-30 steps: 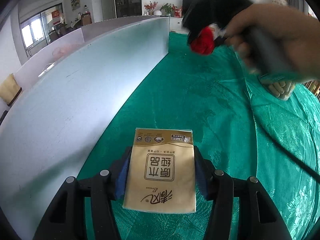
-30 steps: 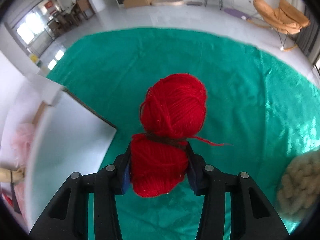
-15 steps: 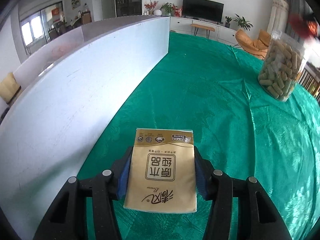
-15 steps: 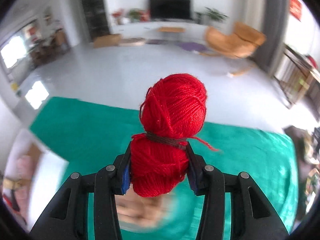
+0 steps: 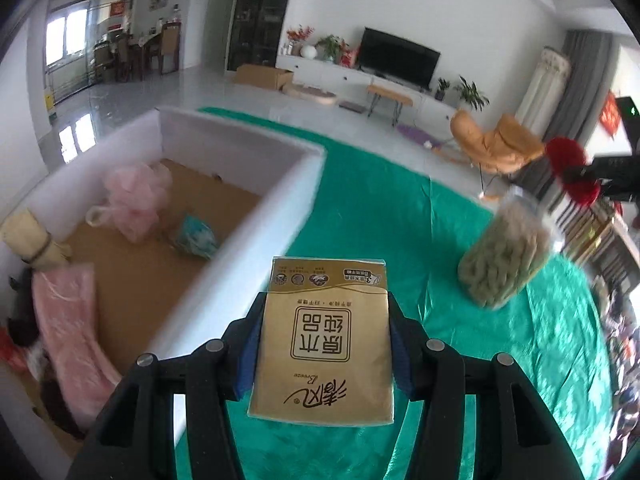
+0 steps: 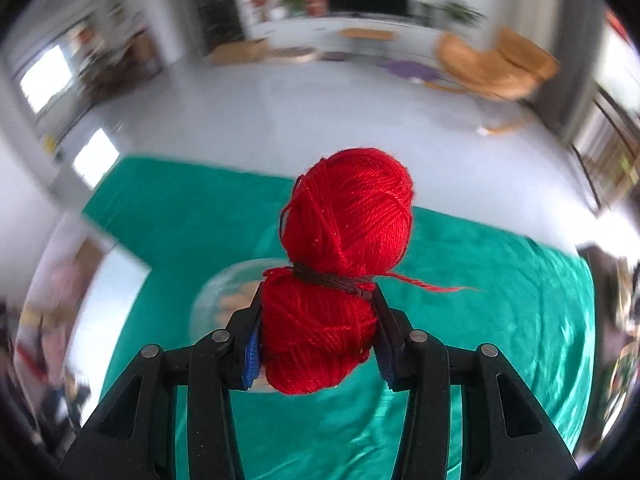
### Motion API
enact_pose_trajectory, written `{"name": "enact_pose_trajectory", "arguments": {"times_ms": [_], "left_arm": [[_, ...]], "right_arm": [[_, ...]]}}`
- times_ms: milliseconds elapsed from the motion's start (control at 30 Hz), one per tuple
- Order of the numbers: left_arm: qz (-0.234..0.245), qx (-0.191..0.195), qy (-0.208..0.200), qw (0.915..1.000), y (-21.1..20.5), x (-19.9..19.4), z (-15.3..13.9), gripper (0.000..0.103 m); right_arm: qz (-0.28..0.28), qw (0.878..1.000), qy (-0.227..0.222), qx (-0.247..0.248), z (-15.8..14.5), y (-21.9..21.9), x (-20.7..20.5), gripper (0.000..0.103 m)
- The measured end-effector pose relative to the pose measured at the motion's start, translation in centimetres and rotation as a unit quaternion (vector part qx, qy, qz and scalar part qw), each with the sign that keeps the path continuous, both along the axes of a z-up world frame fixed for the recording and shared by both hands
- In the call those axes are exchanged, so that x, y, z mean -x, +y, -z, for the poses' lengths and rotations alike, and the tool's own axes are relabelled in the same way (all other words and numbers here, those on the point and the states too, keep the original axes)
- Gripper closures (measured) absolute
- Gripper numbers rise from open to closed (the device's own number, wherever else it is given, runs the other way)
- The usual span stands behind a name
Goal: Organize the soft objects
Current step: 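Carry the tissue pack and yarn over the white box and open both tools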
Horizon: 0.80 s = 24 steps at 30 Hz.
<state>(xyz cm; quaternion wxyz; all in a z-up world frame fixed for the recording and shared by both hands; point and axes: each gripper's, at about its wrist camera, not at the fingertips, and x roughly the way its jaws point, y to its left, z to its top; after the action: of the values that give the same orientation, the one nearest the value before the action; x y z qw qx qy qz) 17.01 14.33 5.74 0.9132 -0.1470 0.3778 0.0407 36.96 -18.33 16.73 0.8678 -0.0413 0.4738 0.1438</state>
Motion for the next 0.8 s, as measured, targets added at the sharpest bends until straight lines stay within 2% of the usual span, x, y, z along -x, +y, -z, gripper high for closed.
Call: {"name": "enact_pose_trajectory", "arguments": {"times_ms": [100,200,333,367,400,433,467,500,533,600,733,800], "left_arm": [[-0.031,0.001,0.000,0.9995,4.0,1.0,-2.1,0.050],[-0.063,-0.016,0.006,0.9979,8.3,2.7,-3.2,0.050],[-0.109,-0.035,0.030,0.9929,14.8,5.6,-3.3,0.050],[-0.116,-0.037,0.040,0.9918,16.0,6.3,-3.0,0.049],[-0.128,-0.047,0.054,0.9892,17.2,6.8,-2.7,0.048],[-0.137,-0.056,0.062,0.9870,18.0,7.2,-2.3,0.041],[-0.143,-0.064,0.068,0.9853,18.7,7.7,-2.1,0.023],[-0.150,-0.072,0.072,0.9835,19.4,8.1,-1.9,0.014],[-0.160,-0.083,0.071,0.9811,20.0,8.9,-1.8,0.008],[-0.175,-0.104,0.066,0.9769,20.7,10.1,-1.9,0.007],[-0.206,-0.156,0.081,0.9625,20.5,11.1,-2.1,0.007],[-0.211,-0.157,0.086,0.9609,20.3,11.5,-2.2,0.007]], "right_arm": [[-0.083,0.996,0.013,-0.013,0.6,8.3,2.8,0.055],[-0.155,0.987,0.019,-0.025,1.5,15.5,6.2,0.055],[-0.240,0.969,0.037,-0.051,3.4,25.4,11.0,0.055],[-0.259,0.963,0.041,-0.054,4.0,27.9,12.2,0.054],[-0.268,0.961,0.042,-0.055,4.4,29.2,12.9,0.048],[-0.276,0.958,0.042,-0.061,4.9,30.8,13.6,0.045],[-0.286,0.955,0.045,-0.069,5.4,32.4,14.3,0.032],[-0.292,0.953,0.053,-0.068,6.0,33.3,14.7,0.027],[-0.294,0.952,0.061,-0.066,6.3,33.8,15.4,0.027],[-0.293,0.952,0.061,-0.061,6.6,35.2,16.3,0.027],[-0.291,0.956,0.020,-0.025,6.0,35.3,17.7,0.027],[-0.285,0.958,0.007,-0.019,5.2,34.7,17.9,0.027]]}}
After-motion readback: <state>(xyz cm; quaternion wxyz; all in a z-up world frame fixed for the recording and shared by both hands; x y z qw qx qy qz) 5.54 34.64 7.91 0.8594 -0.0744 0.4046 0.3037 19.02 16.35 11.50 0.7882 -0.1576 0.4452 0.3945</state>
